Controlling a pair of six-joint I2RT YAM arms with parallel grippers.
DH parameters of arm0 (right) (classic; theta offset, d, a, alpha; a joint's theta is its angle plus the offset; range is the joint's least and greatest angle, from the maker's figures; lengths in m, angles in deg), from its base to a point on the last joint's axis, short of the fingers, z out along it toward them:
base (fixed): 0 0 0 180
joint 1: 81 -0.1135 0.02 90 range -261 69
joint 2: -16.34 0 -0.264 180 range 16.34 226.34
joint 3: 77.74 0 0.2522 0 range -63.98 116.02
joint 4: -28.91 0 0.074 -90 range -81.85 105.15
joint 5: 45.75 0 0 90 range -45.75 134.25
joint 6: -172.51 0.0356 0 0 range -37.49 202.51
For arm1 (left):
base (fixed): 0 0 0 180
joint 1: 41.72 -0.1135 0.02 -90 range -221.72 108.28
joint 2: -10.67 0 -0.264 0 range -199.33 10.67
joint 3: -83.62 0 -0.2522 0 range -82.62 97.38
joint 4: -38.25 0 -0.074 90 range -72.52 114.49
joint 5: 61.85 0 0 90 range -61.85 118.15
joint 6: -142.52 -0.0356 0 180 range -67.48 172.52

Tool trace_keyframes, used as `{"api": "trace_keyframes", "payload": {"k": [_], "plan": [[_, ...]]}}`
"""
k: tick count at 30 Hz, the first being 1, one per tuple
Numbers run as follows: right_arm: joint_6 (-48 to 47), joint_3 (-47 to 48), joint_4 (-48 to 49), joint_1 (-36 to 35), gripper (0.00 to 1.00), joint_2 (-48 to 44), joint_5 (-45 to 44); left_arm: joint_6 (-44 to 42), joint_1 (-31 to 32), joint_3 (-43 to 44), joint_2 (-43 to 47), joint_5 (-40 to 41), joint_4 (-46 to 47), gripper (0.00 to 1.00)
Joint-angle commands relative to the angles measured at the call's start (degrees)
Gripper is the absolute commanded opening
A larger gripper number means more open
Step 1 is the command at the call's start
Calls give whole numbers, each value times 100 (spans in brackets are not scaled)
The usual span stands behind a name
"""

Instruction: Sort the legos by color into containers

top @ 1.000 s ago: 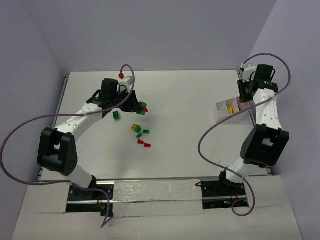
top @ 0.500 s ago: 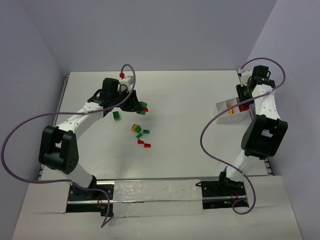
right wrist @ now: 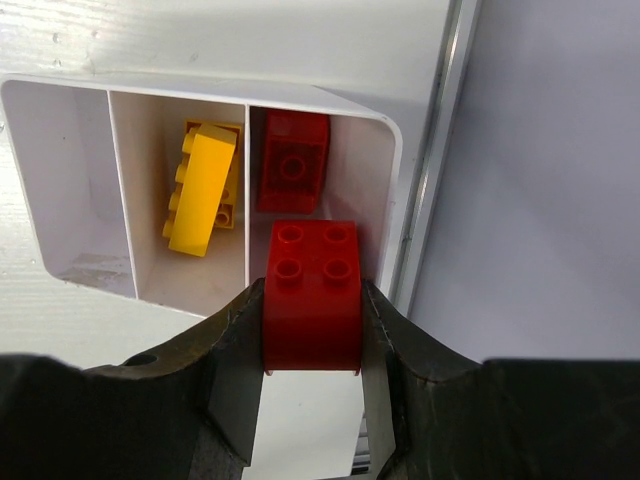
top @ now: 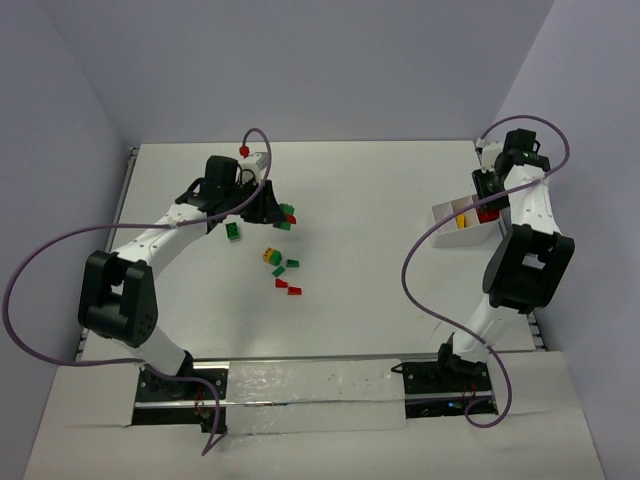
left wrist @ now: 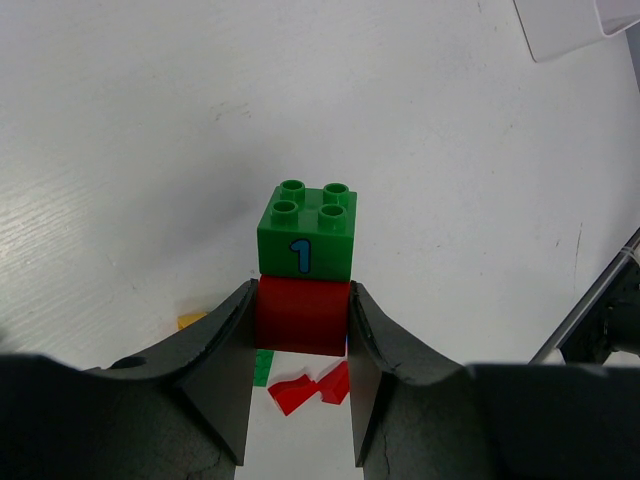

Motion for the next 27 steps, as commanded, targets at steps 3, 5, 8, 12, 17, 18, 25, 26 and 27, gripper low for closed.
{"api": "trace_keyframes", "payload": {"k": [3, 5, 8, 12, 17, 18, 25, 26, 27], "plan": [[-62, 311, -124, -11, 48, 60, -181, 11, 12, 290, -31, -134, 21, 0], [-55, 310, -109, -19, 49, 52, -181, 11, 12, 314, -55, -142, 13, 0], [-47, 320, -131, -27, 54, 74, -181, 20, 12, 339, -82, -152, 5, 0], [-49, 320, -133, -28, 56, 72, -181, 11, 12, 352, -92, -157, -6, 0], [16, 408, -195, -46, 55, -64, 39, 20, 12, 273, -13, -196, 108, 0], [52, 487, -249, -64, 54, -124, 190, 32, 12, 260, 17, -250, 145, 0], [603, 1513, -547, -342, 56, -625, 1665, 256, 3, 132, 337, -988, 542, 0], [722, 1537, -543, -387, 56, -648, 1990, 284, 2, 116, 388, -1124, 630, 0], [937, 1644, -474, -480, 58, -774, 2530, 446, -10, 24, 469, -1367, 805, 0]]}}
